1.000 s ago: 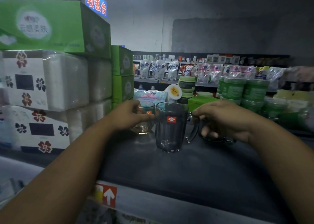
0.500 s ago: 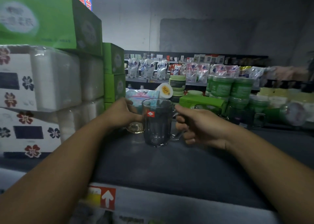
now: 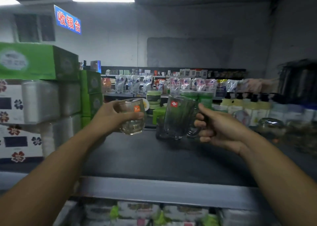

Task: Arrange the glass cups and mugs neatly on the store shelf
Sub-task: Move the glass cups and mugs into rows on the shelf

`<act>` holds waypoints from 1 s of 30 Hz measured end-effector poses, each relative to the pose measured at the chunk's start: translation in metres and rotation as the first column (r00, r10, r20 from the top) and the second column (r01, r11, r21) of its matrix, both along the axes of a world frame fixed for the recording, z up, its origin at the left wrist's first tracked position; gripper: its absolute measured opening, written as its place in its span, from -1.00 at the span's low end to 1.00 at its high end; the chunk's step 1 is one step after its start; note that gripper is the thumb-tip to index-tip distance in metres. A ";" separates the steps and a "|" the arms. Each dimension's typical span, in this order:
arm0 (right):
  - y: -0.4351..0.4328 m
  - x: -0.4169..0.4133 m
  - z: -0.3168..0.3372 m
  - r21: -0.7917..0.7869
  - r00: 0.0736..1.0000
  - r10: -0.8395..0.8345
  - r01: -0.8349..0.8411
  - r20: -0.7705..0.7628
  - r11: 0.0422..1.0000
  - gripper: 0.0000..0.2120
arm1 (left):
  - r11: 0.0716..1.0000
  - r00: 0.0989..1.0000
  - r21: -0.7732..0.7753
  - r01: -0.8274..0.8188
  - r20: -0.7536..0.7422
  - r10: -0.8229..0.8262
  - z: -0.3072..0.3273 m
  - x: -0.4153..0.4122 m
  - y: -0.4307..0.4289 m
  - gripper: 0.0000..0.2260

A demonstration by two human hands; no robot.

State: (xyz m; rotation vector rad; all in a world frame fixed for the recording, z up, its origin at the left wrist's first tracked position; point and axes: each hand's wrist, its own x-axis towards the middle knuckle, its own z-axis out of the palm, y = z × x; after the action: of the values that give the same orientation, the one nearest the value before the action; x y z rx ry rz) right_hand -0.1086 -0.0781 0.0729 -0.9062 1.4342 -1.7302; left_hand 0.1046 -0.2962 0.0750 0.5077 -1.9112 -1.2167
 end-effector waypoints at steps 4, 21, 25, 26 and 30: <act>0.071 -0.032 -0.002 -0.013 0.999 -0.035 0.034 -0.026 0.999 -0.61 | 0.999 0.998 -0.019 0.037 -0.046 -0.037 -0.002 -0.033 0.077 -0.44; 0.381 -0.220 -0.026 0.058 0.989 -0.137 0.140 -0.055 0.988 -0.62 | 0.995 0.996 -0.068 0.074 0.064 -0.069 -0.058 -0.262 0.340 -0.07; 0.403 -0.241 -0.023 0.092 0.986 -0.130 0.139 -0.105 0.986 -0.63 | 0.999 0.996 -0.001 0.039 0.075 -0.038 -0.049 -0.301 0.365 -0.26; 0.403 -0.244 -0.023 0.105 0.985 -0.124 0.137 -0.119 0.985 -0.63 | 1.000 0.996 0.010 0.021 0.088 -0.022 -0.048 -0.311 0.366 -0.31; 0.395 -0.253 -0.031 0.144 0.987 -0.070 0.091 -0.147 0.985 -0.62 | 0.999 0.988 -0.018 -0.044 0.147 0.046 -0.050 -0.334 0.365 -0.18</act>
State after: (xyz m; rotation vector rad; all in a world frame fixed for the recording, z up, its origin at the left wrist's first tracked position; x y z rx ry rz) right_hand -0.3614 0.3170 0.0415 -0.9154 1.6915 -1.6173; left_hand -0.2290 0.0689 0.0251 0.6455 -2.0200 -1.1632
